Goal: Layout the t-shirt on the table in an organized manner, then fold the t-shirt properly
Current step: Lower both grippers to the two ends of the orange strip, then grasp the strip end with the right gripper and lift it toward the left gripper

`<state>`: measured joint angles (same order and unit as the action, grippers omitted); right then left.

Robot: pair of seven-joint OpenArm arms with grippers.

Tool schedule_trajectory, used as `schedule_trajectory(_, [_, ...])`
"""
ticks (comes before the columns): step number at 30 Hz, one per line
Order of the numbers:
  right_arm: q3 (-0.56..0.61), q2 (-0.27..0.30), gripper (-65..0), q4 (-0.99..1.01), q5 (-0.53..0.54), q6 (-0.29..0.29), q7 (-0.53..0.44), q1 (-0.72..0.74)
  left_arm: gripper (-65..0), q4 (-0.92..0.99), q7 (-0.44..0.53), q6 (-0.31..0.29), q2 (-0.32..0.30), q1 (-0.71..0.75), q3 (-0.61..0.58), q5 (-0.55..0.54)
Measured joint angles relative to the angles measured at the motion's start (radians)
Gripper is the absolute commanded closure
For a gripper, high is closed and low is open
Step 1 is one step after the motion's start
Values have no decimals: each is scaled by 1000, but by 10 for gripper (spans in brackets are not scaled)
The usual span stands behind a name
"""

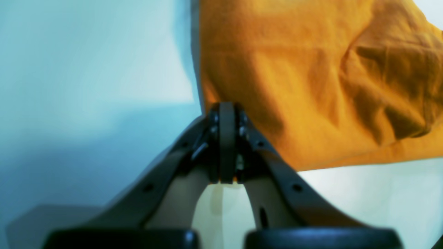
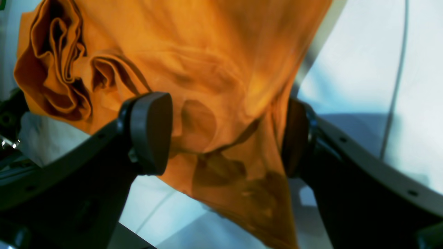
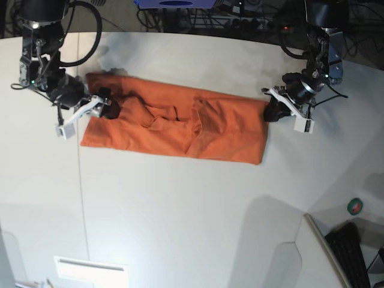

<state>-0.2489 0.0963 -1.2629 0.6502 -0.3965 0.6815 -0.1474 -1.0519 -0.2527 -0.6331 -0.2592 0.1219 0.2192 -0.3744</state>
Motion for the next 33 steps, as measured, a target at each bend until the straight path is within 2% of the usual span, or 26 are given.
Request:
schedule_trajectory(7, [0, -1, -422, 2, -1, 0, 3, 7, 0, -54, 4, 4, 7, 51, -23, 2])
schedule_trajectory(12, [0, 6, -318, 95, 5, -2, -5, 77, 0, -51, 3, 0, 20, 48, -51, 0])
schedule_trajectory(16, [0, 22, -270, 133, 11, -9, -5, 100, 0, -51, -2, 0, 16, 42, -48, 1])
schedule_trajectory(18, [0, 27, -224, 133, -2, -8, -3, 106, 0, -52, -5, 0, 14, 42, -48, 1])
schedule_trajectory(19, [0, 27, -180, 134, -3, -3, -3, 108, 0, -52, -5, 0, 13, 42, -48, 1])
schedule_trajectory(22, [-3, 30, -5, 139, -10, 6, 5, 114, 0, -52, -5, 0, 12, 42, -48, 1])
schedule_trajectory(26, [1, 47, 0, 138, -11, 7, 12, 132, 0, -53, -5, 0, 12, 42, -51, 1])
schedule_trajectory(28, [1, 48, 0, 120, -10, 51, 14, 138, 0, -54, -4, 0, 13, 42, -53, 1])
schedule_trajectory(31, [2, 47, 0, 17, -10, 95, 83, 119, 0, -54, -5, 0, 16, 42, -53, 1])
schedule_trajectory(33, [1, 47, 0, -69, -13, 100, 126, 102, 0, -56, -5, 0, 16, 42, -53, 1])
